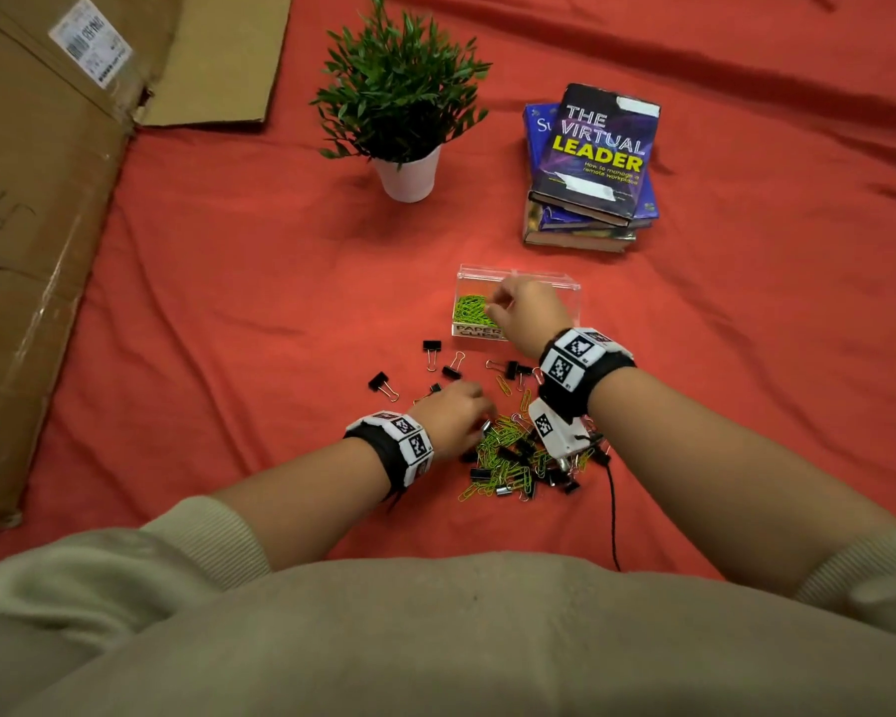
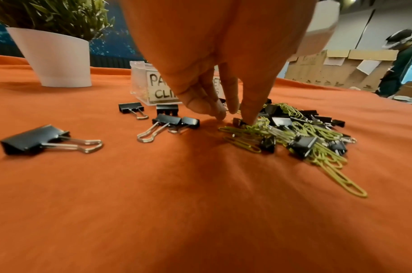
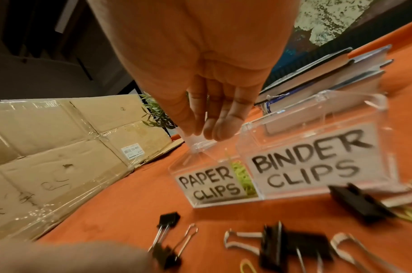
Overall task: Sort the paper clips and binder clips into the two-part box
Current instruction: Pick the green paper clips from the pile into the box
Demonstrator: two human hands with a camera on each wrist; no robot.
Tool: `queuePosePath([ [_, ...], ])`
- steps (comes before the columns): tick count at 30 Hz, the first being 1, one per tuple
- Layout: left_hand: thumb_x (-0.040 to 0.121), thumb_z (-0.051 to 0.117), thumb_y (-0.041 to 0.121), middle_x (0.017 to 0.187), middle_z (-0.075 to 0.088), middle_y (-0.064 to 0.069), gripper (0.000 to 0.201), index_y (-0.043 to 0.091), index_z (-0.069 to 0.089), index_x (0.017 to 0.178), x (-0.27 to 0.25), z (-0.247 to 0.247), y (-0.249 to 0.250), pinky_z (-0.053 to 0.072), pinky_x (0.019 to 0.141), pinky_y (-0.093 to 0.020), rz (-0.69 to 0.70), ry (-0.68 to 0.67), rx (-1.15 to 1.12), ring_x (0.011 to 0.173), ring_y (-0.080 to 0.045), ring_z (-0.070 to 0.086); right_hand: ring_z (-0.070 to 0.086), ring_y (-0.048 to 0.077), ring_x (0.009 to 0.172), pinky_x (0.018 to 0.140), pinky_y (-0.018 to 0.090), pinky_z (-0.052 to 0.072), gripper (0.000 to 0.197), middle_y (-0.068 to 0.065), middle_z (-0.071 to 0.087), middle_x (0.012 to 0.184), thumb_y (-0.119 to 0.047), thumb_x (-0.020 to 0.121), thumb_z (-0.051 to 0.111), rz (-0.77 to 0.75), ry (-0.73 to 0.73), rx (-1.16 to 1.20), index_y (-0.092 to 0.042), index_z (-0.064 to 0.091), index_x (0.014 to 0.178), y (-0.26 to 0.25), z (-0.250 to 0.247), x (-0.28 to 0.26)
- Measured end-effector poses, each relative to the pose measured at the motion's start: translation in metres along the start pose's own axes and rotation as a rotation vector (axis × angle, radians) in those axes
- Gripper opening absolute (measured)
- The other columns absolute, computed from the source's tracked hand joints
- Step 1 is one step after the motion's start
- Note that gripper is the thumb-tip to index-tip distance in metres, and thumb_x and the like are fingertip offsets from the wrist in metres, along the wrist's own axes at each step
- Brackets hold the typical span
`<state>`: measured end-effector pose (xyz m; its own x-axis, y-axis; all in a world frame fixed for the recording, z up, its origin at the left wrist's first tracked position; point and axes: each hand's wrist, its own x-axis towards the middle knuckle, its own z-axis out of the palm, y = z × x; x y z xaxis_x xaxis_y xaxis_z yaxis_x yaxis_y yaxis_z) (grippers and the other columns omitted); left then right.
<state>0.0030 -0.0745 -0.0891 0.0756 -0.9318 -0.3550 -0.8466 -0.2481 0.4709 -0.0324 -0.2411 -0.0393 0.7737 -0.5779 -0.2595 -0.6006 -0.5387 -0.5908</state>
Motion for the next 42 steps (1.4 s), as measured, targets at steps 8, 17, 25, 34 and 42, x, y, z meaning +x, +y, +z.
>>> queuePosePath([
  [8, 0.089, 0.060, 0.027, 0.115, 0.051, -0.010, 0.032, 0.008, 0.056, 0.114, 0.008, -0.006, -0.006, 0.041, 0.097, -0.038, -0.077, 0.061, 0.054, 0.117, -0.027, 0.046, 0.063, 0.019, 0.083, 0.078, 0.032, 0.053, 0.015, 0.001, 0.068, 0.088, -0.013, 0.082, 0.055, 0.014, -0.318, -0.191, -0.015, 0.068, 0.086, 0.046, 0.027, -0.062],
  [17, 0.088, 0.058, 0.025, 0.114, 0.052, -0.006, 0.025, 0.012, 0.057, 0.109, -0.002, -0.011, -0.008, 0.044, 0.098, -0.037, -0.147, 0.155, 0.029, 0.114, -0.024, 0.048, 0.053, 0.024, 0.105, 0.088, 0.036, 0.049, 0.015, 0.007, 0.061, 0.103, -0.010, 0.085, 0.055, -0.046, -0.199, -0.240, -0.011, 0.067, 0.094, 0.067, 0.038, -0.080],
  [25, 0.084, 0.063, 0.035, 0.110, 0.055, -0.011, 0.037, 0.007, 0.055, 0.107, -0.006, 0.018, 0.016, 0.044, 0.094, -0.038, -0.208, 0.127, 0.062, 0.110, -0.028, 0.051, 0.040, 0.027, 0.115, 0.102, 0.036, 0.037, 0.041, 0.011, 0.050, 0.117, -0.020, 0.080, 0.059, -0.275, -0.286, -0.474, -0.005, 0.058, 0.118, 0.058, 0.055, -0.099],
  [34, 0.085, 0.060, 0.017, 0.106, 0.054, -0.012, 0.020, 0.005, 0.054, 0.100, 0.000, 0.016, 0.023, 0.047, 0.084, -0.039, -0.192, 0.035, 0.033, 0.101, -0.032, 0.056, 0.047, 0.030, 0.106, 0.092, 0.035, 0.038, 0.020, 0.014, 0.056, 0.108, -0.010, 0.088, 0.055, -0.303, -0.249, -0.468, -0.001, 0.059, 0.105, 0.062, 0.059, -0.108],
  [42, 0.086, 0.060, 0.022, 0.107, 0.053, -0.011, 0.025, 0.005, 0.056, 0.103, -0.002, 0.015, 0.027, 0.047, 0.082, -0.039, -0.199, 0.036, 0.034, 0.100, -0.030, 0.057, 0.043, 0.029, 0.113, 0.099, 0.033, 0.033, 0.028, 0.014, 0.051, 0.119, -0.001, 0.084, 0.051, -0.250, -0.325, -0.550, -0.002, 0.050, 0.112, 0.056, 0.054, -0.099],
])
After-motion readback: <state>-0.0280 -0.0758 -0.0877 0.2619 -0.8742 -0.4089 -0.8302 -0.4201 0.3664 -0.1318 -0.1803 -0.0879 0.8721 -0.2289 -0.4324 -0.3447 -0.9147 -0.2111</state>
